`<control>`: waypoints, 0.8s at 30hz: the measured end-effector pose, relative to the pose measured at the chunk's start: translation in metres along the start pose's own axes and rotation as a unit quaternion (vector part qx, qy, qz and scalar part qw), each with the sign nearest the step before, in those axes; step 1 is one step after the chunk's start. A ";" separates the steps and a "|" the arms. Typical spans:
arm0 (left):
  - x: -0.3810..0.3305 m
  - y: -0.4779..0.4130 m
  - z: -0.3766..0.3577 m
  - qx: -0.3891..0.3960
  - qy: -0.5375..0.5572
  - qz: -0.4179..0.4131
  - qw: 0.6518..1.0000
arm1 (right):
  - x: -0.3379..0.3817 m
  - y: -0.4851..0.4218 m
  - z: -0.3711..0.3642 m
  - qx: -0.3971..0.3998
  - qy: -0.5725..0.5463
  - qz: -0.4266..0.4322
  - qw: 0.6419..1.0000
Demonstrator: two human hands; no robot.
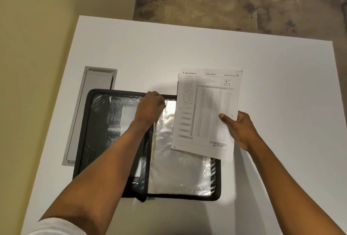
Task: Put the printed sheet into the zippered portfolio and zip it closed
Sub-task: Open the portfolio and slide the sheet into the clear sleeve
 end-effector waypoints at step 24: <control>-0.010 -0.032 0.004 0.168 0.042 0.010 0.985 | 0.140 -0.096 -0.017 -0.017 0.077 0.181 0.980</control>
Point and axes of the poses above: each hand's wrist, its own y-axis away from the middle knuckle, its own z-axis out of the back of the hand, x = y × z, the point moved 8 cm from there along -y, towards the middle knuckle, and after that the axes turned 15 degrees about z, right-handed, at the moved point
